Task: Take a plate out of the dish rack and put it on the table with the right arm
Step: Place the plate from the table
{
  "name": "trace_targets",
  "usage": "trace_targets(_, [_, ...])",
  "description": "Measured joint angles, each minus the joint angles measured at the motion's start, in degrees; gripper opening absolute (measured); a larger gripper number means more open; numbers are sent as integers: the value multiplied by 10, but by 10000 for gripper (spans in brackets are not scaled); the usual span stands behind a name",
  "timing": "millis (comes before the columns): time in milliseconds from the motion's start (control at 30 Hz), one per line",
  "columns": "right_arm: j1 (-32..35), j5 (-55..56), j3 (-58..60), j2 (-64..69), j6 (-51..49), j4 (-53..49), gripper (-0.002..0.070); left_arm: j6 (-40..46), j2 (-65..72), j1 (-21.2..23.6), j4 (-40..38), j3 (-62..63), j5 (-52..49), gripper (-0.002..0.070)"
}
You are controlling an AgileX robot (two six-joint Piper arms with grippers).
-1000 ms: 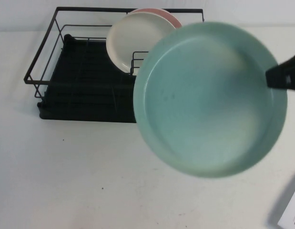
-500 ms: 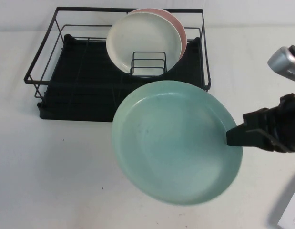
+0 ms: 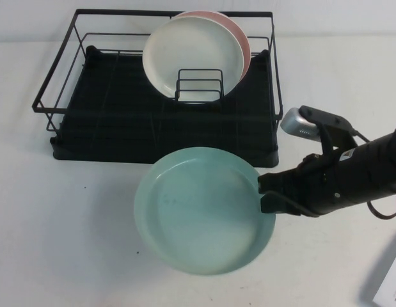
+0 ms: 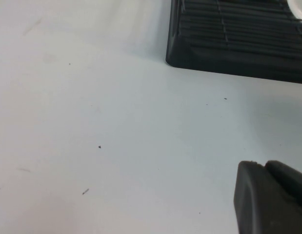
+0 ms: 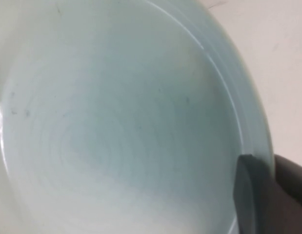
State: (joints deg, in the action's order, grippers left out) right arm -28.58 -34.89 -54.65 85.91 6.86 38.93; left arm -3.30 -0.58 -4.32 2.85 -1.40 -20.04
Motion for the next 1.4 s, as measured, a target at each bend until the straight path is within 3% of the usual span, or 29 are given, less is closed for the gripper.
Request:
trace_targets(600, [0,139,0,119,0,-55,-10,0,0,0,0,0,0,-4])
trace_targets(1100, [0,149,0,144,0,-57,-1,0,0,0,0,0,0,-4])
trace_targets(1233, [0,149,0,144,0,-57,78,0,0,0,0,0,0,-4])
trace_targets(1400, [0,149,0,142,0,-57,269,0,0,0,0,0,0,-4])
